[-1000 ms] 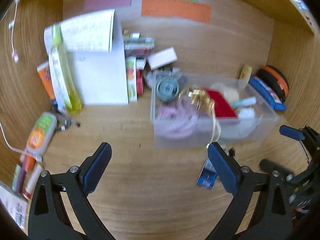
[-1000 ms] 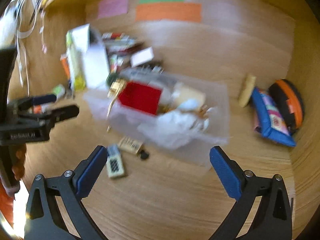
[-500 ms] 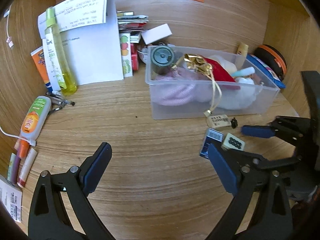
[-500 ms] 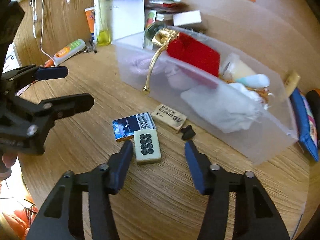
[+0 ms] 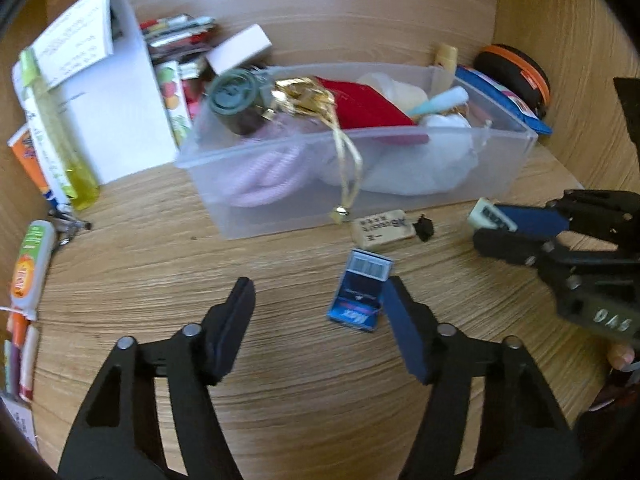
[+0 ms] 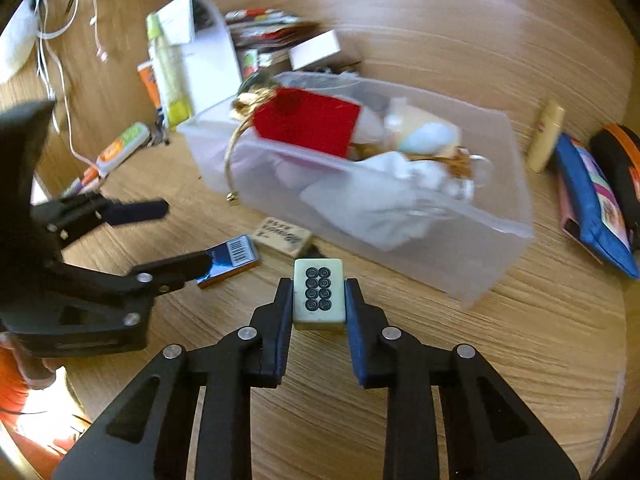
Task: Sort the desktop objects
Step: 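Grasp the dotted mahjong tile with the right tool while the left tool approaches the blue staple box, then grasp the blue Max staple box with the left tool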
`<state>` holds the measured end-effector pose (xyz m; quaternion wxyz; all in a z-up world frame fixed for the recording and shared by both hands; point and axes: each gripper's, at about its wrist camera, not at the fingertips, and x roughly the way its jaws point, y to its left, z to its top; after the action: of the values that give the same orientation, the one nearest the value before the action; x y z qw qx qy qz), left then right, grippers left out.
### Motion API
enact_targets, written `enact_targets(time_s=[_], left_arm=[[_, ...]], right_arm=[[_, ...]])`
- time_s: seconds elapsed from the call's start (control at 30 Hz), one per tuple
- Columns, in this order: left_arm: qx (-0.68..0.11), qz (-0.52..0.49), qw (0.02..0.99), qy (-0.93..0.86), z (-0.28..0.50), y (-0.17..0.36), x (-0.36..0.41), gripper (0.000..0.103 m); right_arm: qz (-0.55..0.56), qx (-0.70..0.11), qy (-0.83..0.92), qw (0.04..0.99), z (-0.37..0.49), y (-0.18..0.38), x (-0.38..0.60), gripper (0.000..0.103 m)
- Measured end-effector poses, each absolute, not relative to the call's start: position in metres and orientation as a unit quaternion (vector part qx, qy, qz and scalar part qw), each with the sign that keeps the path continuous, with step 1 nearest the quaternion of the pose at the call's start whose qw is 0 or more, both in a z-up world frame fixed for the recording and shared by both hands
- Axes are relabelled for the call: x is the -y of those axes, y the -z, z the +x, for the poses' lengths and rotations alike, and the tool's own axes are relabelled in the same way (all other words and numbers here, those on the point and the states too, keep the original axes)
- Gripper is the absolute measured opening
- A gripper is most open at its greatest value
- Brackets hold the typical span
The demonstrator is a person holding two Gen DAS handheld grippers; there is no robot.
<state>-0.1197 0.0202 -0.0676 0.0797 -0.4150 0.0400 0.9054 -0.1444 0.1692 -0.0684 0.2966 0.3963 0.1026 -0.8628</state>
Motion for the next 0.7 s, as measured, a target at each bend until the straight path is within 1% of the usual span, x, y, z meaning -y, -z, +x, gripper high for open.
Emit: enact_targets(time_s=[0.03, 0.1, 0.13, 0.17, 0.3, 0.33, 0.37, 0.4, 0.7], left_arm=[[-0.040, -0.418, 0.083, -0.904, -0.121, 0.070, -0.023, 0.064], [-0.043, -0.425, 0.087, -0.900, -0.125, 0.074, -0.027, 0.059], [-0.047, -0.431, 0.088, -0.897, -0.127, 0.076, -0.030, 0.052], [-0.048, -0.435, 0.089, -0.895, -0.128, 0.078, -0.031, 0.048], [-0.041, -0.437, 0.086, -0.894, -0.134, 0.077, -0.033, 0.043], [-0.040, -0.437, 0.087, -0.894, -0.135, 0.077, -0.034, 0.039], [-0.040, -0.437, 0.087, -0.895, -0.136, 0.077, -0.035, 0.030], [-0.041, -0.436, 0.088, -0.895, -0.137, 0.077, -0.037, 0.026], [-0.019, -0.422, 0.078, -0.903, -0.129, 0.072, -0.033, 0.026]], right_arm=[[0.396, -0.097, 0.864, 0.296, -0.145, 0.067, -0.173, 0.022], [0.396, -0.086, 0.866, 0.294, -0.147, 0.064, -0.180, 0.022], [0.395, -0.083, 0.867, 0.293, -0.148, 0.063, -0.182, 0.022], [0.394, -0.079, 0.868, 0.292, -0.148, 0.061, -0.186, 0.022], [0.389, -0.071, 0.870, 0.295, -0.148, 0.057, -0.191, 0.022], [0.388, -0.069, 0.870, 0.296, -0.148, 0.057, -0.191, 0.022], [0.386, -0.067, 0.871, 0.297, -0.148, 0.056, -0.192, 0.022], [0.386, -0.065, 0.871, 0.298, -0.148, 0.055, -0.193, 0.022], [0.380, -0.051, 0.874, 0.298, -0.147, 0.051, -0.200, 0.022]])
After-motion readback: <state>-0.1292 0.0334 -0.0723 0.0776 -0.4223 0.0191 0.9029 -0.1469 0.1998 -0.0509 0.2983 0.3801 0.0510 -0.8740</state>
